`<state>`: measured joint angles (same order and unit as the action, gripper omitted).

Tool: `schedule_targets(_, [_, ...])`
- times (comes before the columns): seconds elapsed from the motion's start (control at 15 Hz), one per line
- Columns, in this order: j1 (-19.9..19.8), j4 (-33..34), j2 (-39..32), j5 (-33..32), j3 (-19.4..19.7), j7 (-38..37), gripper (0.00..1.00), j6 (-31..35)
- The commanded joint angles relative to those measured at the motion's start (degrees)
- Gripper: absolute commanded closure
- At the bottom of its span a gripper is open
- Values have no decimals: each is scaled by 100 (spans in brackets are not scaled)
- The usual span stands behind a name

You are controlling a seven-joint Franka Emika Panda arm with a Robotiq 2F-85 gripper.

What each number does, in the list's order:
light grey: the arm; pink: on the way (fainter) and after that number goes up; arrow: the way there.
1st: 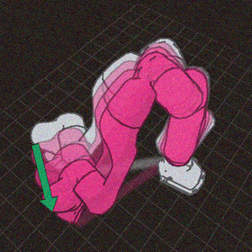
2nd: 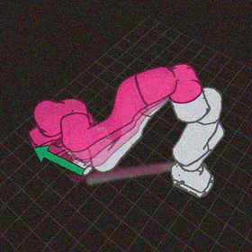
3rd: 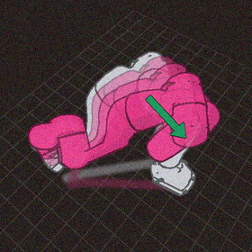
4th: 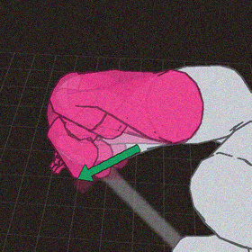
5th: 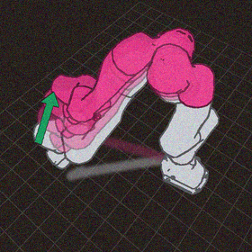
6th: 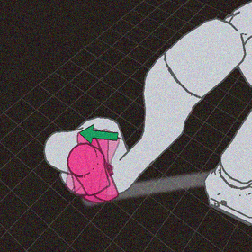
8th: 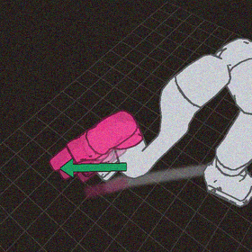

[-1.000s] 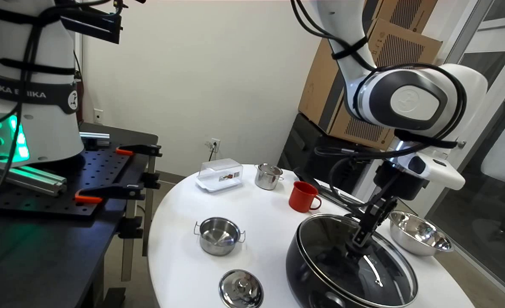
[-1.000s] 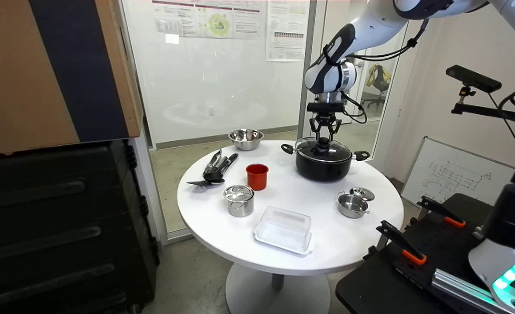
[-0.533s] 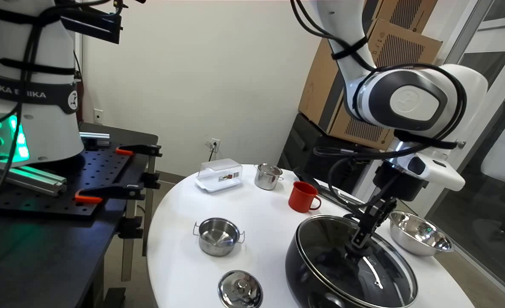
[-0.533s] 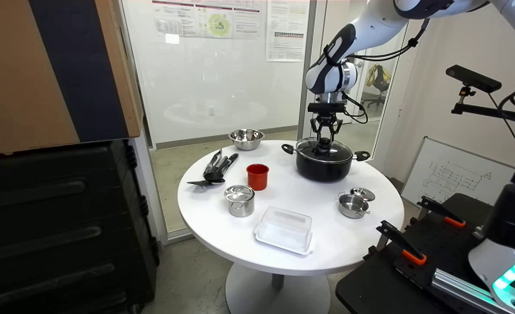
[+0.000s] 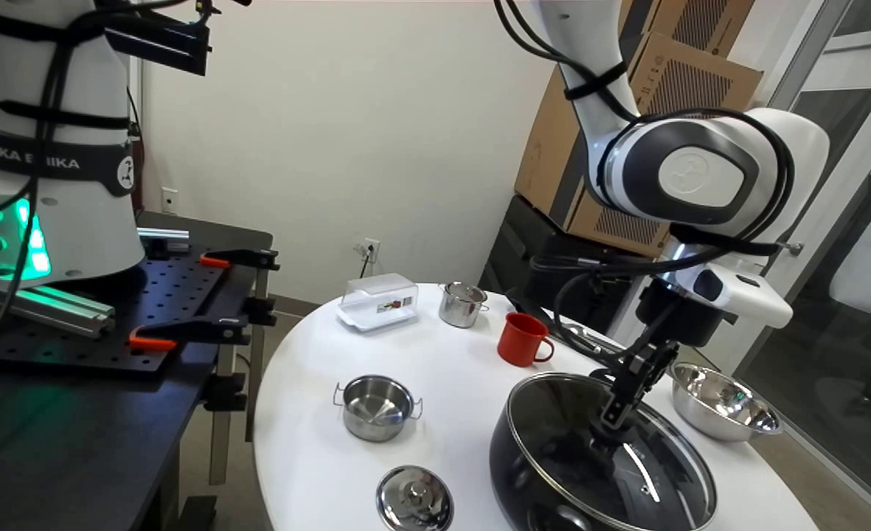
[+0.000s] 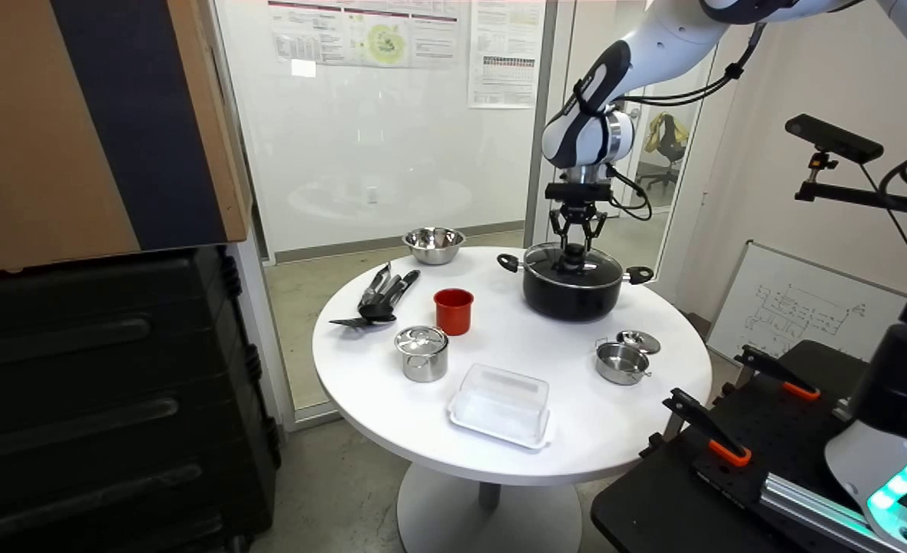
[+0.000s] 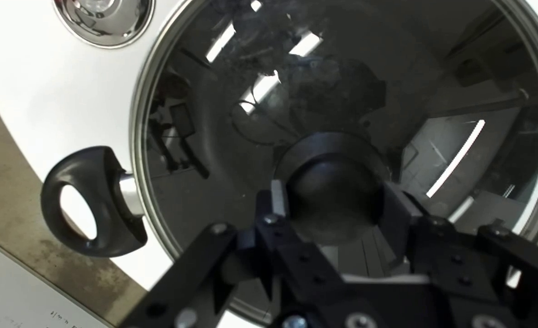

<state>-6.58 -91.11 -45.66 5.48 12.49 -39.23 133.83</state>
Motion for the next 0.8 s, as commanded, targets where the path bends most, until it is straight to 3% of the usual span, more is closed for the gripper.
schedule_targets(0.0, [75,-350,273,-4,66,65,18,37])
schedule_targets(0.2, [100,-504,406,3,50,82,1,107])
schedule_targets(0.47, [218,-865,742,-53,33,154,0,445])
schedule_targets(0.73, [594,-1617,1313,-321,35,376,0,1167])
